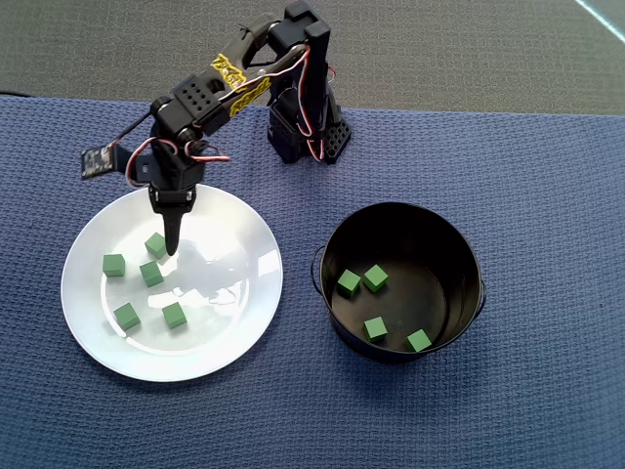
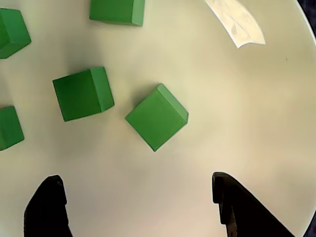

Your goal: Pick up the green cubes from the white plate and place them in the black recipient

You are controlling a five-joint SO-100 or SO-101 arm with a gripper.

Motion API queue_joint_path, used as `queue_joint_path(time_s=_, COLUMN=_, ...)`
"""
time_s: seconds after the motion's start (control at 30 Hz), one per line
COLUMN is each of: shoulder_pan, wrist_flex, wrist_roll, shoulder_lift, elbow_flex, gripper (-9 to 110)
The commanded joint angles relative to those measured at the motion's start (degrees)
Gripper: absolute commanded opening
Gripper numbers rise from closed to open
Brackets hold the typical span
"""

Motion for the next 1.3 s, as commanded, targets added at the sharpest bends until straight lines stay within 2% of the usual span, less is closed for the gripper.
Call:
queue_joint_path(time_s=0.0, shoulder_pan=2.20, wrist_flex=-5.45, wrist_roll=-11.87, shoulder_lift=-2.72, elbow_flex=-4.39, gripper=32)
queue_joint_path(time_s=0.27, shoulder_pan=3.08, wrist_flex=-1.85, wrist_roll=-29.97, shoulder_lift=-8.35, elbow_flex=-10.28, gripper=29)
queue_joint_path(time_s=0.4, shoulder_pan=2.29, wrist_flex=-3.08, wrist_roll=-33.49, shoulder_lift=-9.40, elbow_flex=-10.28, gripper=30)
queue_joint_path(time_s=1.17, shoulder_pan=2.29, wrist_flex=-7.56, wrist_roll=-34.10, shoulder_lift=-20.04, elbow_flex=-14.94, gripper=25)
queue_joint_path(time_s=1.23, shoulder_pan=2.20, wrist_flex=-7.91, wrist_roll=-33.93, shoulder_lift=-20.13, elbow_flex=-14.94, gripper=20)
queue_joint_path(time_s=1.27, shoulder_pan=2.11, wrist_flex=-8.17, wrist_roll=-33.31, shoulder_lift=-20.13, elbow_flex=-14.94, gripper=10)
